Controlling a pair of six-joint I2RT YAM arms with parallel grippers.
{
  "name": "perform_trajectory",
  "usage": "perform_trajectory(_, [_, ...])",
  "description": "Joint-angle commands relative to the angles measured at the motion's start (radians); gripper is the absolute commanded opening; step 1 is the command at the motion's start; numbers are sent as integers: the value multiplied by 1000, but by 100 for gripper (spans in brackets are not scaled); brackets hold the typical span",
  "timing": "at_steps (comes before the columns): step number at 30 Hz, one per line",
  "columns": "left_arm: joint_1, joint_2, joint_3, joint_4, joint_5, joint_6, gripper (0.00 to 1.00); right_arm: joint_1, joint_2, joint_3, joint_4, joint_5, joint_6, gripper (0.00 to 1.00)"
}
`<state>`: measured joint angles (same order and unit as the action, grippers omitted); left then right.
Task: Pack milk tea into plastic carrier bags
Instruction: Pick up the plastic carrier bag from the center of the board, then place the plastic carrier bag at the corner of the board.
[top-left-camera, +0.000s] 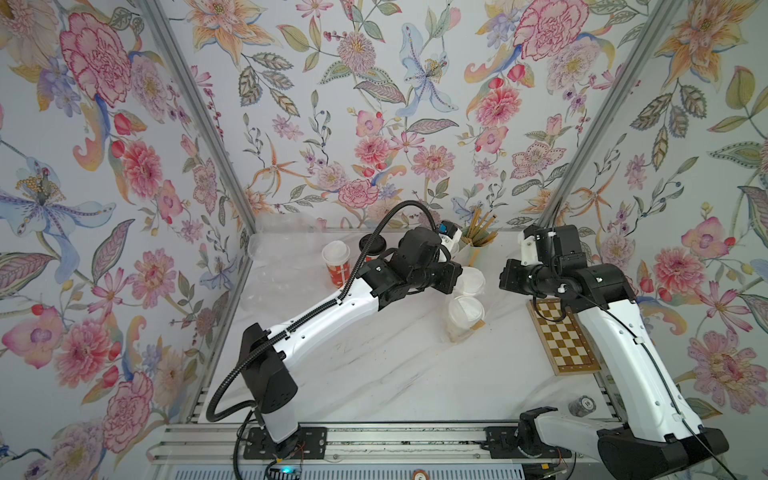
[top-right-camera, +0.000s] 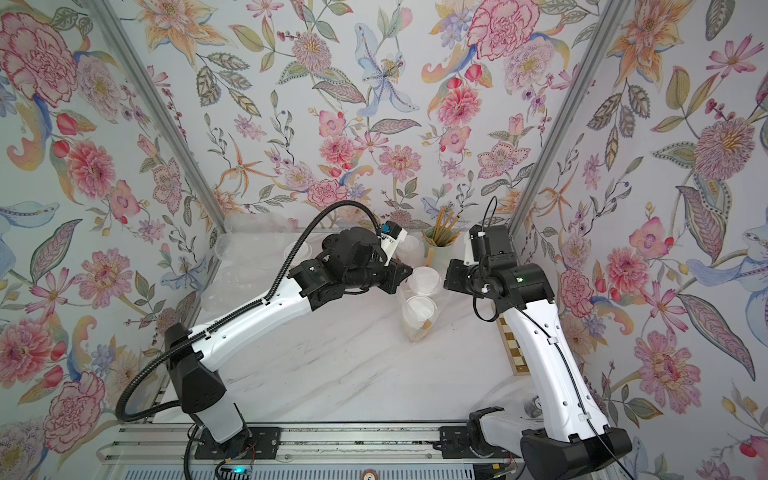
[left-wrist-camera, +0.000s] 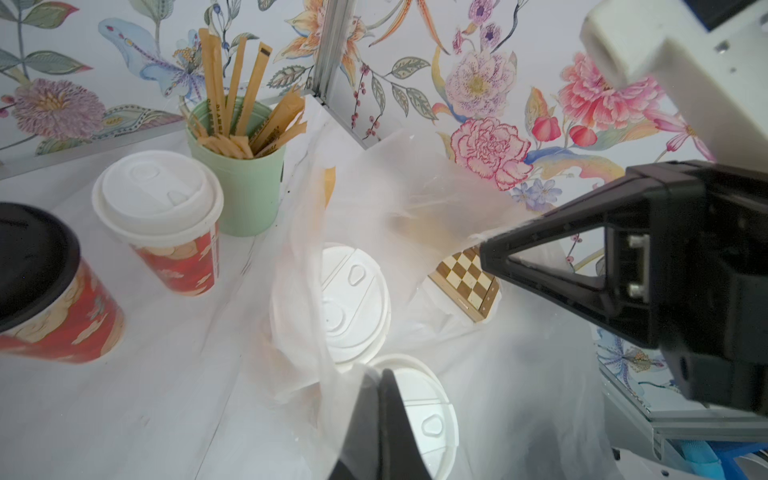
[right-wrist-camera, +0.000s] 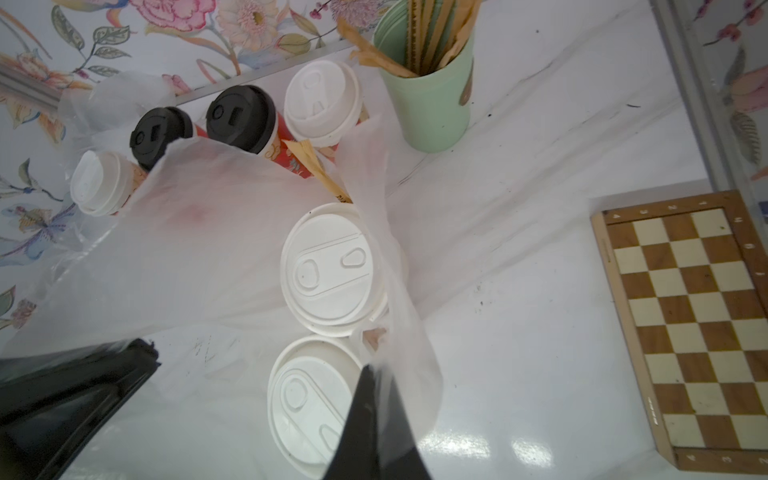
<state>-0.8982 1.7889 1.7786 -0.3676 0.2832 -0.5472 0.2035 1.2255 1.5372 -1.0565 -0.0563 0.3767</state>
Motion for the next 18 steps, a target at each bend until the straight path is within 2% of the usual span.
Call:
perform_trajectory(1, [15,75,102,142,76,36,0,-103,-15,32,41,-16,-65,0])
perform_trajectory(9, [16,287,272,403,147,55,0,-352,16,10,178,-59,-85,0])
perform_trajectory(14, [27,422,338,628,209,40,0,-445,59,-6,289,-71,-58,0])
perform_trajectory(18, [56,537,417,787,218,-17,0,-494,117,8,374,-103,-39,0])
